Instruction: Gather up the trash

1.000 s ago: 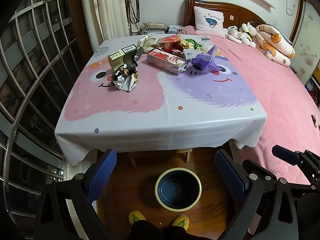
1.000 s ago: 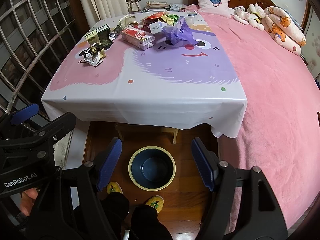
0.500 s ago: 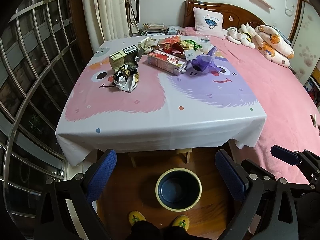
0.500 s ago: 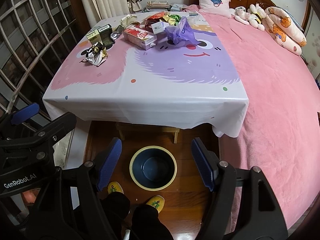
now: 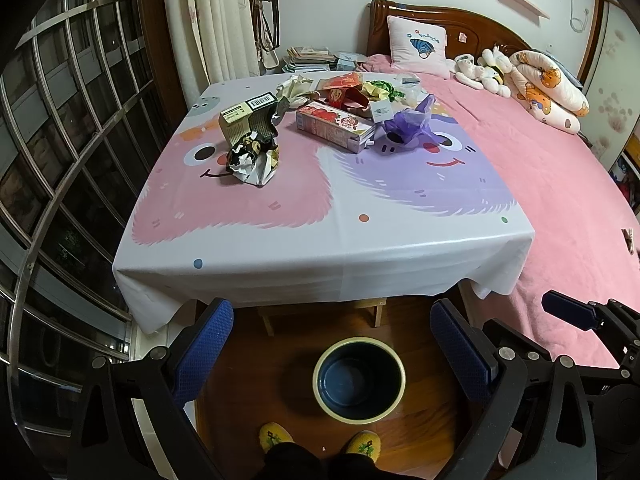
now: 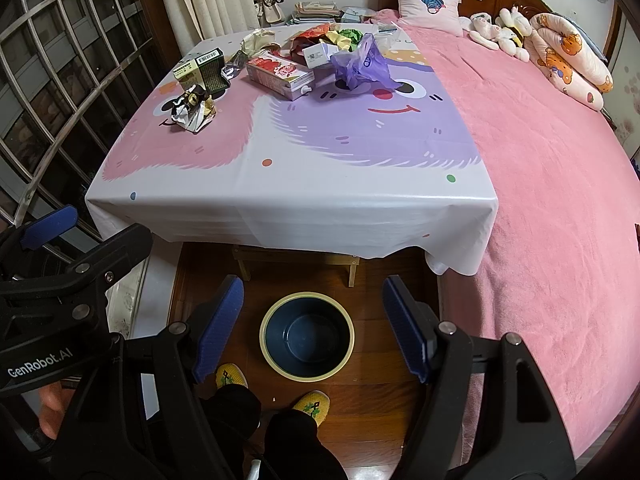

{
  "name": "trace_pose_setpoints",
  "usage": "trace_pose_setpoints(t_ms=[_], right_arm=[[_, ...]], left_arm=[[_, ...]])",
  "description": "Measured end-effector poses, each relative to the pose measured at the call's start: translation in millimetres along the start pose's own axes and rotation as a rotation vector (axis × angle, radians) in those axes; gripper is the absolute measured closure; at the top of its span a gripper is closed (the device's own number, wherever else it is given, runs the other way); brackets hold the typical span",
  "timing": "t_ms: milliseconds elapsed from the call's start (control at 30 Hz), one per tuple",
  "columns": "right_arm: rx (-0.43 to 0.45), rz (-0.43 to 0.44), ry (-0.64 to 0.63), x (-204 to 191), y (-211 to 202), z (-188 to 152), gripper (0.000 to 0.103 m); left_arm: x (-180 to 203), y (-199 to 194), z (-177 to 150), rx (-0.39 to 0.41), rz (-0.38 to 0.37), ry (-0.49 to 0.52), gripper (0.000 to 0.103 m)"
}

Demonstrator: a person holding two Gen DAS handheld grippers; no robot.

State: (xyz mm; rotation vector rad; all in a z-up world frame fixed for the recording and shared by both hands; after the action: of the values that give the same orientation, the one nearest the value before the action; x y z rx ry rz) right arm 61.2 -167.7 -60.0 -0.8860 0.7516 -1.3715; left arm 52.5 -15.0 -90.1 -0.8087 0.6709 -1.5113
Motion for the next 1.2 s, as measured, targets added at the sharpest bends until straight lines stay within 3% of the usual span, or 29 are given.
trace_pose_setpoints(t_ms=[367,500,667,933,1200], right_arm=[[-0.001,0.001,-0.002,-0.6,3.1,2.4,0.033],[-0.003,0.008,-0.012,-17.3,2.4,-2.1,0.033],[-0.006,0.024,-0.02,-21.9,6.9,10.6,0.033],[-0.015,0.026,-0.027,-38.2,30.6,52.9,0.033],[-0.038,0.131,0.041,-109.2,70.7,134.1,0.033]], left_arm=[[0.4,0.3,0.1,-0.002,-0.001,-0.001,0.002],[-2.6,-2.4,-2.6,-0.012,0.0,-0.012,0.002],[-22.9,4.9,8.8,-0.035,0.057,-0.028,0.003],[-91.2,16.2,43.4,-0.012,0.097,-0.081,0.006],[-179.7,30.6,104.9,-0.009,0.142,-0.076,0.006]])
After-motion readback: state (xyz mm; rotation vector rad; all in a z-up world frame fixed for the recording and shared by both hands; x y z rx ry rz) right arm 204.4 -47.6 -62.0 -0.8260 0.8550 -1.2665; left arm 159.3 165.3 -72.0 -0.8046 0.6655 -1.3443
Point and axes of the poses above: each gripper's, at about its wrist camera, not at the fingertips, and y roughly the way its jaws point, x to its right, z to its top, the point moved 10 cm from there along y, roughly the way its jaws point, and after that the axes turned 5 degrees about -z, right-handed, at the moved point
